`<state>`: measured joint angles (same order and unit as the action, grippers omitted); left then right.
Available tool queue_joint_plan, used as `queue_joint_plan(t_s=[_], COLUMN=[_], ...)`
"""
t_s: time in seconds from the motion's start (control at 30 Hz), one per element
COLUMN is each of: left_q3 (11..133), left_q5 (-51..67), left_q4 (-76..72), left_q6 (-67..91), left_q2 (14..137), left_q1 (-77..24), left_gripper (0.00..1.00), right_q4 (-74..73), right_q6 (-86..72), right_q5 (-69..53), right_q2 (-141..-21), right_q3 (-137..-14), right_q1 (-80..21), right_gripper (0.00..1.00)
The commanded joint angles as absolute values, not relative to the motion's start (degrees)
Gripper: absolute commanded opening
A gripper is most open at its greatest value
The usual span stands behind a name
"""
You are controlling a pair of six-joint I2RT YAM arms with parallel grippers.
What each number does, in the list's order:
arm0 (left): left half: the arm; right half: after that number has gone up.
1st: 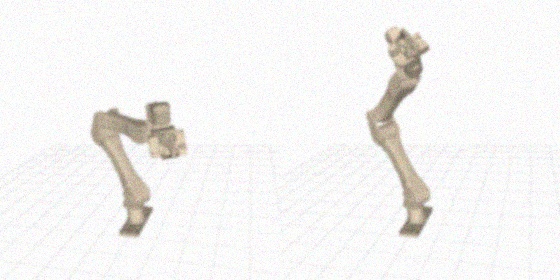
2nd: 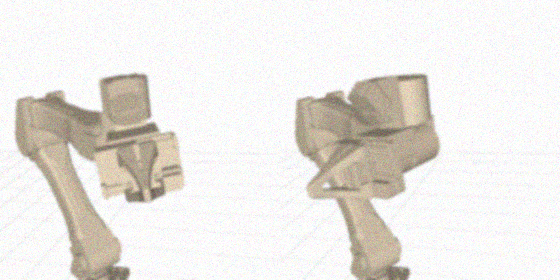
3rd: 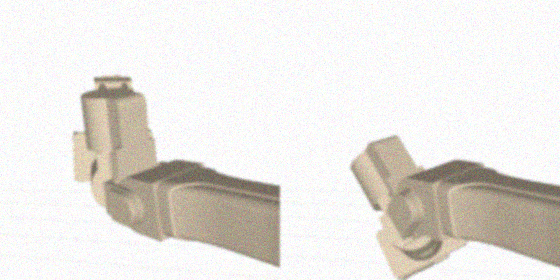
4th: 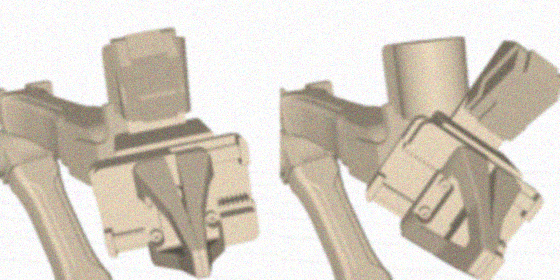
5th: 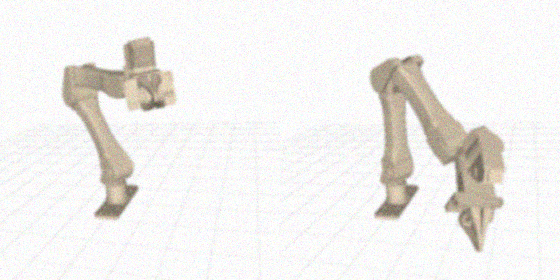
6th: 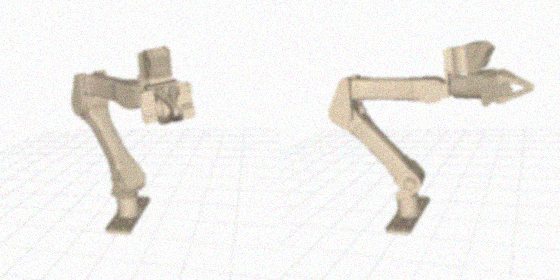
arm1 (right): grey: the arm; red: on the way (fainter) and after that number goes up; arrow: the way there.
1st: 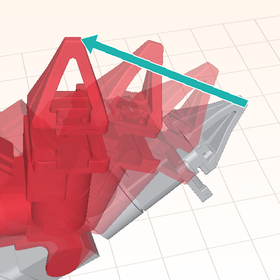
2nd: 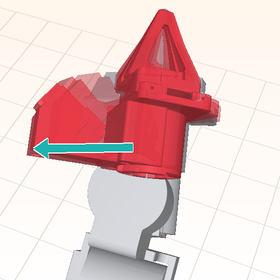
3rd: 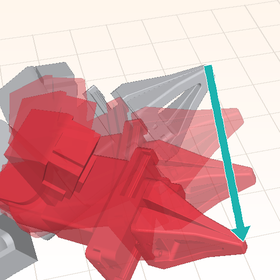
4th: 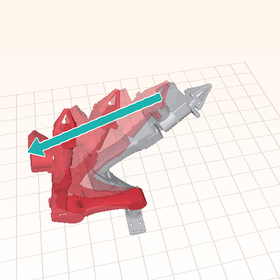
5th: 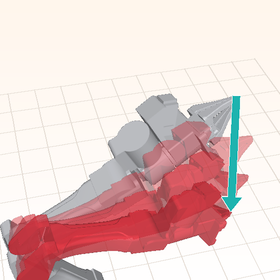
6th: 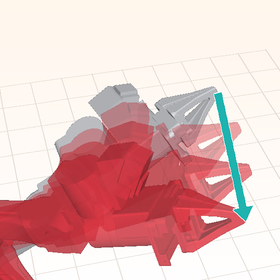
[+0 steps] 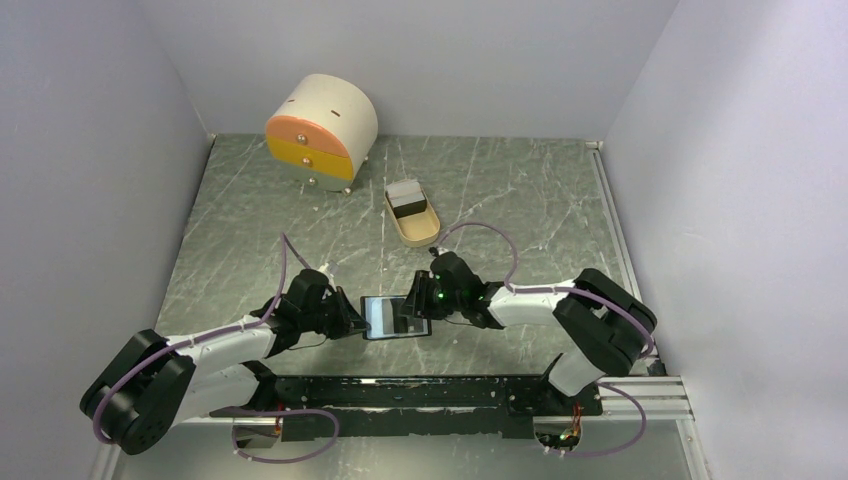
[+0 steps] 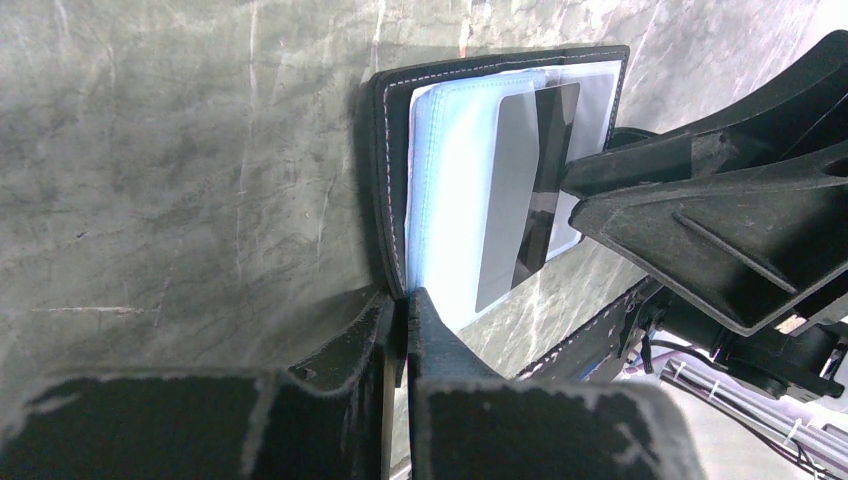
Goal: Put the credit cards into the card holder
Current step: Insert the credit card into the card holder.
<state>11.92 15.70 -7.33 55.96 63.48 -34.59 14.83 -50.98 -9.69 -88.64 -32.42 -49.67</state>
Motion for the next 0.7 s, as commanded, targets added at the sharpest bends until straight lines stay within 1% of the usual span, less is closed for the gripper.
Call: queue_joint_plan(t_s=[0.0,0.13,0.33,0.67], left_q3=[11.4,11.3,11.5,11.6], left_q5=[16.4,16.9,17.1,17.7], left_q4=[-7.6,-8.3,-8.6,-9.1], left_q6=[56.0,56.3,56.2,56.5], left_q2=[62.9,62.8,63.3,62.8], left_q1=[-34.9,-34.8,-34.9,-35.1], left_gripper=[0.09,0.11,0.09,0.09], right_q4=[16.1,17.5,20.1,23.4], right_q6=[-51.3,-51.7,-52.1,-53.4], right_q5=[-10.2,-11.3,-12.4,-13.9], right_q2=[-90.3,-91.2,-92.6,-94.6], right_q3=[-32.3,-33.1,-33.8,-34.6], right_q1=[-50.0,-50.3,-51.1,-52.2], right_gripper=[0.39,0.39,0.36,0.27])
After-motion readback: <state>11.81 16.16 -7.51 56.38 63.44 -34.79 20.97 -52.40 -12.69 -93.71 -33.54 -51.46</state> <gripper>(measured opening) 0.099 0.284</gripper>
